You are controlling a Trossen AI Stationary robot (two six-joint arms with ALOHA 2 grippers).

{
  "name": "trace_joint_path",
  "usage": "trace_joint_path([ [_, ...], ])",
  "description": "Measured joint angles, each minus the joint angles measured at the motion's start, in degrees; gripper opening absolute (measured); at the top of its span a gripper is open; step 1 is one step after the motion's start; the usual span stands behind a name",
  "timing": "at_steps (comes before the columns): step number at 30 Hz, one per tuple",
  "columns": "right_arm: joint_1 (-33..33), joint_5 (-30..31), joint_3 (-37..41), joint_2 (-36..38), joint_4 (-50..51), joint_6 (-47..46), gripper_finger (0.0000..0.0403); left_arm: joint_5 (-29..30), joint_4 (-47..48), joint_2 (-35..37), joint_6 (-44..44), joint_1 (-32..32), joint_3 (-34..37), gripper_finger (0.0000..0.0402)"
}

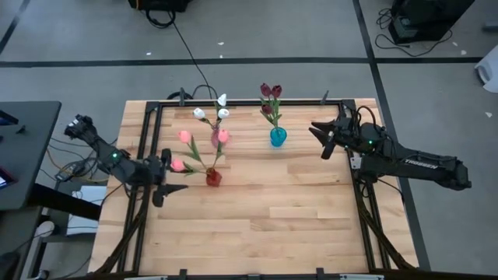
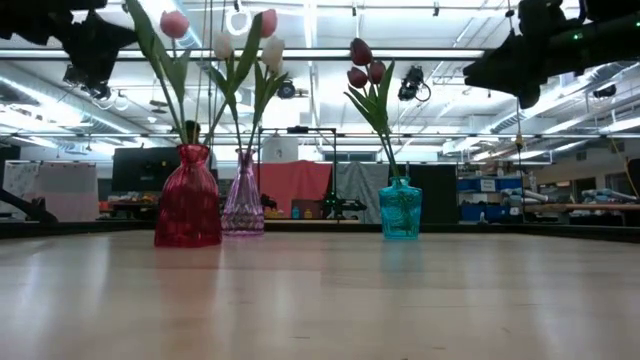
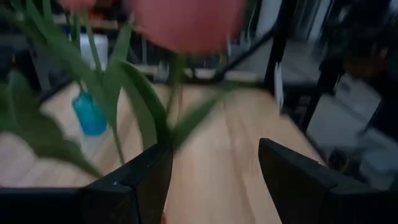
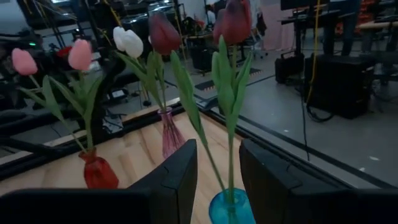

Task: Sort flowers into vase by color
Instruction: Return to Home Position

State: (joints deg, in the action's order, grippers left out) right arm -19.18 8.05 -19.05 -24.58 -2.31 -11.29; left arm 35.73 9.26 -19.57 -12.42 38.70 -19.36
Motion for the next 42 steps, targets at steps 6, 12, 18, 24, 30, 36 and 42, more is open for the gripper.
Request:
trace_joint_path([
  [6, 0.0, -2.2, 0.0, 0.0, 0.0, -0.8, 0.0130, 0.1, -18.9, 1.6, 8.0, -0.5, 8.5, 0.0243],
  [12, 0.0, -2.2, 0.0, 0.0, 0.0, -0.9, 0.0130, -6.2, -19.5, 3.1, 4.9, 0.2, 11.1, 0.0243],
  [18, 0.0, -2.2, 0.0, 0.0, 0.0, -0.3, 0.0130, -7.5, -20.0, 8.0, 9.6, 1.0, 11.1, 0.0243],
  [24, 0.0, -2.3, 0.0, 0.0, 0.4, -0.1, 0.0130, -7.9, -19.8, 12.7, 10.8, 1.0, 13.0, 0.0243],
  [30, 0.0, -4.5, 0.0, 0.5, 0.8, 1.3, 0.0130, -7.6, -22.4, 18.8, 10.7, 1.0, 18.8, 0.0243],
  [36, 0.0, -1.9, 0.3, 2.9, 0.4, 2.6, 0.0130, -6.6, -20.0, 19.6, 8.9, 0.7, 18.9, 0.0243],
  [42, 0.0, -1.7, 4.5, 3.6, -6.2, 2.7, 0.0130, -5.3, -14.0, 19.6, 3.3, -2.6, 18.9, 0.0243],
])
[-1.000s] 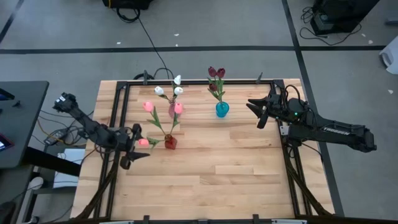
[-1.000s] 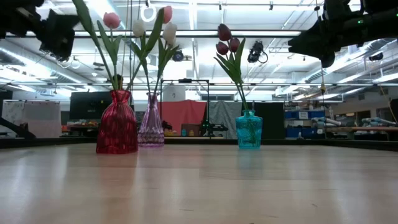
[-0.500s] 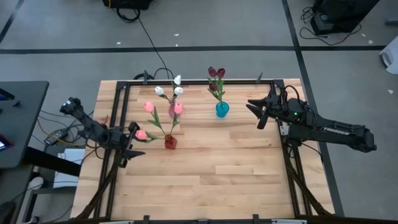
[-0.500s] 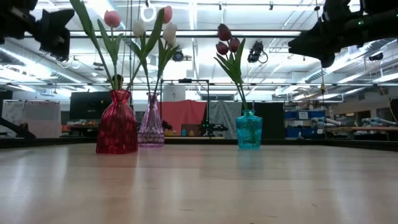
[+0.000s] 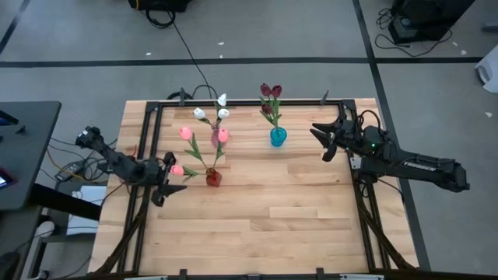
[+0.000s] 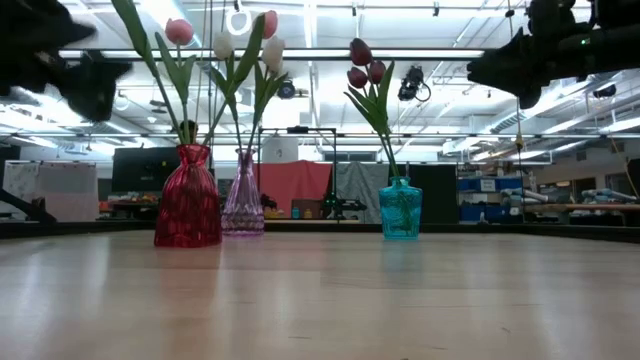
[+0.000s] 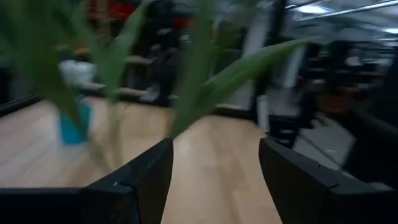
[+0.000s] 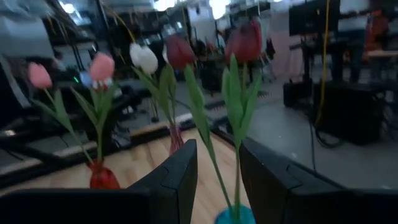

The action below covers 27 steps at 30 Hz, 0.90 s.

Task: Sort flowers into vase by color
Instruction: Return to Home Position

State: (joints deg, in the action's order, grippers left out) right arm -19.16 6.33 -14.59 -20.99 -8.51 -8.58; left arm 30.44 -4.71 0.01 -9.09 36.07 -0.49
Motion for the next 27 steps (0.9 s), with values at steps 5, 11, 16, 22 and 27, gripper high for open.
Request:
trace_joint_path([
  [5, -0.1, -2.0, 2.5, 0.0, -5.1, 0.2, 0.0130, -0.1, 0.8, -0.2, -2.0, -6.6, 0.0, 0.0243],
  [11, -0.1, -4.0, 2.5, -0.1, -5.5, 1.4, 0.0130, -4.5, 1.2, -0.2, -1.9, -17.0, 0.0, 0.0243],
  [16, -0.5, -3.9, 2.5, -0.1, -6.6, 3.2, 0.0130, -13.2, 1.9, -0.2, -2.2, -26.9, 0.0, 0.0243],
  [22, -2.6, -2.9, 2.5, 0.4, -6.4, 2.7, 0.0130, -25.5, 3.7, -0.3, -3.3, -36.7, 0.0, 0.0243],
  [27, -4.7, -2.9, 2.5, 3.1, -1.2, 2.8, 0.0130, -30.2, 4.5, -0.4, -3.6, -37.6, 0.0, 0.0243],
])
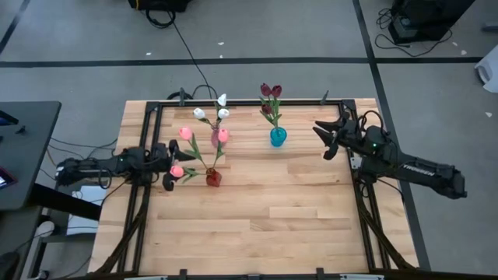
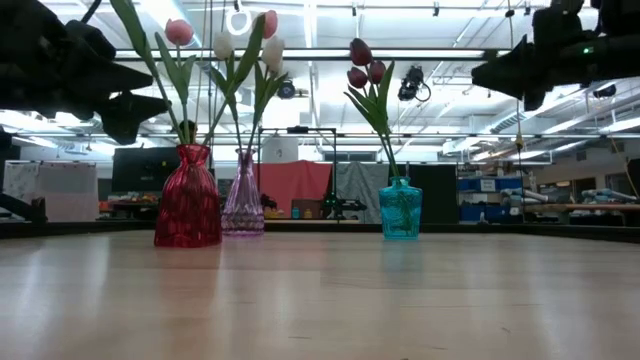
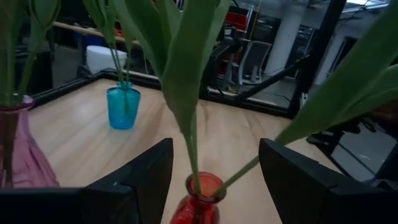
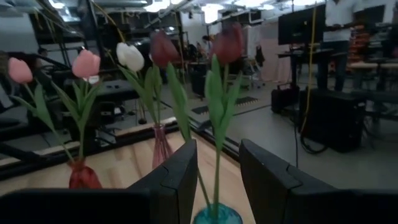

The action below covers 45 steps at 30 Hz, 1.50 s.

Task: Sort flowers into vase by color
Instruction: Return to Home Position

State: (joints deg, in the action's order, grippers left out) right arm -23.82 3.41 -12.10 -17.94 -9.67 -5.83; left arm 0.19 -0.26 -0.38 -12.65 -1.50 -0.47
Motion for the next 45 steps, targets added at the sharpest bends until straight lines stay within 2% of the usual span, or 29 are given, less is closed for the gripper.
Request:
trace_joint_path([
  [8, 0.0, 0.1, 5.3, 4.0, -0.8, -4.7, 0.0130, 0.8, 0.0, -0.2, -1.3, 2.5, 0.0, 0.0243],
  [15, 1.5, 5.5, 11.7, 4.5, -6.8, -7.5, 0.0121, 2.1, 0.0, -0.2, -1.3, 2.7, 0.0, 0.0243],
  [23, 1.7, 6.4, 11.8, 4.4, -6.2, -7.5, 0.0115, 3.2, -2.4, -0.2, -0.7, 2.7, 0.0, 0.0243],
  [30, 1.7, 6.0, 11.8, 4.4, -6.2, -7.5, 0.0116, 5.9, -10.6, -0.2, 10.8, 2.7, 0.0, 0.0243],
  [45, 1.7, 5.9, 11.8, 4.4, -6.1, -7.5, 0.0116, 5.7, -13.6, -0.2, 10.7, 2.7, 0.0, 0.0243],
])
